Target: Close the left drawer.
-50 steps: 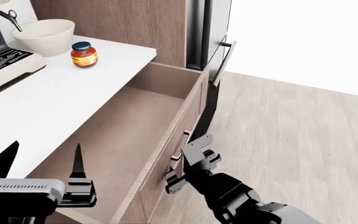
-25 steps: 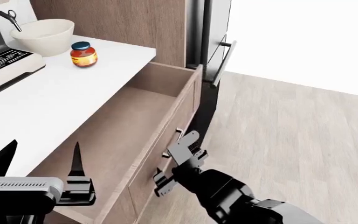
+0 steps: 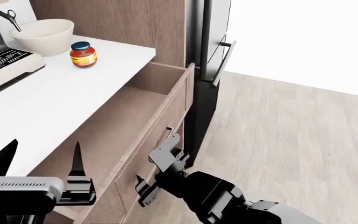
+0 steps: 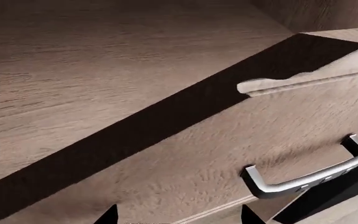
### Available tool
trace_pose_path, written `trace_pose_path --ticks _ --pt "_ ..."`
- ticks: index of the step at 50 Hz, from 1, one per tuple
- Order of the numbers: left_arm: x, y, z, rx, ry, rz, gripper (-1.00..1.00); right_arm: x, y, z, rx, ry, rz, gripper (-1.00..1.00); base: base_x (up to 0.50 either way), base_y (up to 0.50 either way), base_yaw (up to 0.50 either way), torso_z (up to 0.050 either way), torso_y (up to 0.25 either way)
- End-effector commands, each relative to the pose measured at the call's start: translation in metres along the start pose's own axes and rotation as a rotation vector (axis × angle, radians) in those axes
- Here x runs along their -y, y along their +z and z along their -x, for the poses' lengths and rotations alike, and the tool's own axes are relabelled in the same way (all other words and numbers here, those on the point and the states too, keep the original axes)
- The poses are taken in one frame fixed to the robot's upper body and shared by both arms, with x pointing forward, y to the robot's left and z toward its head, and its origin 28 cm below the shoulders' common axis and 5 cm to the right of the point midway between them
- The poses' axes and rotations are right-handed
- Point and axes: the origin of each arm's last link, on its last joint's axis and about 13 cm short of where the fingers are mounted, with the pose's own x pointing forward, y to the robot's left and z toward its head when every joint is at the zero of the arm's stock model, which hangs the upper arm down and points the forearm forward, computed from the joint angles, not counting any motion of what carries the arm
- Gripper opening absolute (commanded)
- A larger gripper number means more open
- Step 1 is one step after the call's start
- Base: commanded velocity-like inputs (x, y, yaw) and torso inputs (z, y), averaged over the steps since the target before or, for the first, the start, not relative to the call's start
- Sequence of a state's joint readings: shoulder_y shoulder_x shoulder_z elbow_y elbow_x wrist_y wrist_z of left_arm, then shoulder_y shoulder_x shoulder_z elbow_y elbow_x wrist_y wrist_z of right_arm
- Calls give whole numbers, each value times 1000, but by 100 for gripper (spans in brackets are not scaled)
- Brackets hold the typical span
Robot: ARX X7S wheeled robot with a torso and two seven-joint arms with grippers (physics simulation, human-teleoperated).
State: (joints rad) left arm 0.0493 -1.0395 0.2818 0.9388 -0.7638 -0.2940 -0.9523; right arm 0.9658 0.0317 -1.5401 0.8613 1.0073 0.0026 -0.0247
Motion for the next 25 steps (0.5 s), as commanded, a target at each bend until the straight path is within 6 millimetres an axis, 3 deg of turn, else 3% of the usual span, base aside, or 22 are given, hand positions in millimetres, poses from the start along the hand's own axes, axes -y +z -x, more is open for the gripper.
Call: trace_pose_path --ticks 1,25 --pt "0 0 0 0 1 0 100 -29 16 -7 63 152 42 100 0 0 0 0 0" --pt "0 -1 0 -1 1 -1 100 -46 24 -6 110 239 105 100 0 0 0 1 0"
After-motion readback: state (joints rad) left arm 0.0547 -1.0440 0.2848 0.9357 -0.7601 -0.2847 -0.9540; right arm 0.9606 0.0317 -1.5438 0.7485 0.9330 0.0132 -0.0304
